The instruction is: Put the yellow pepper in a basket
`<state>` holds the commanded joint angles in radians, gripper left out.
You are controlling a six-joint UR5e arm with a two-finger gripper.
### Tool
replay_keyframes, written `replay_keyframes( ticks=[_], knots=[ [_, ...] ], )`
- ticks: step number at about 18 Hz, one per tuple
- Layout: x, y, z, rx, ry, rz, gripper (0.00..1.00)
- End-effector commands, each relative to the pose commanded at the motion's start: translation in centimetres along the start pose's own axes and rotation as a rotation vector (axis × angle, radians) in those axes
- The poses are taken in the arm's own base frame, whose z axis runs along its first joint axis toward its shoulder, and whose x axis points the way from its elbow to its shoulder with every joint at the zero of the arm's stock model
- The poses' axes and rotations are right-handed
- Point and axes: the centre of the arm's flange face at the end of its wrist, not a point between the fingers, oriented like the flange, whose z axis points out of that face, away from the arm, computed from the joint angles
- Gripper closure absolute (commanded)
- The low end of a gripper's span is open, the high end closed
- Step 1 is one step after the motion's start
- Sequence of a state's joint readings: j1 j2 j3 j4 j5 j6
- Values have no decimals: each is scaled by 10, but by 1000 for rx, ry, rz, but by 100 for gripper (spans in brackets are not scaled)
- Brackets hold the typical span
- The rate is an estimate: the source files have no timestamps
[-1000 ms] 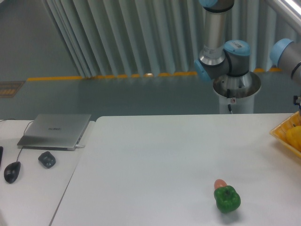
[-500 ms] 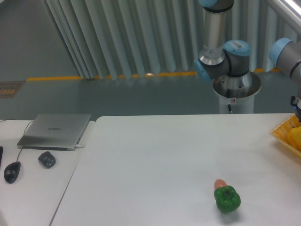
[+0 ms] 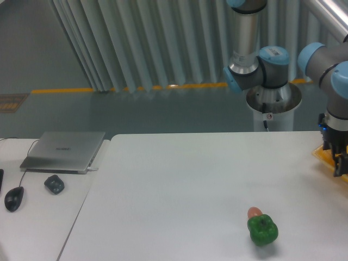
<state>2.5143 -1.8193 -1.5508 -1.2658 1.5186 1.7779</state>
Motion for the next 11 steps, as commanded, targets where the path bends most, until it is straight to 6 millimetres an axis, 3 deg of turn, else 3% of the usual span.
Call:
replay_keyframes(
  ticks=[4, 9, 11],
  knots=[
    [2, -22, 1, -44, 2, 6, 0],
    [5, -70, 5, -62, -24, -53, 0],
    [4, -70, 7, -62, -25, -55, 0]
  ],
)
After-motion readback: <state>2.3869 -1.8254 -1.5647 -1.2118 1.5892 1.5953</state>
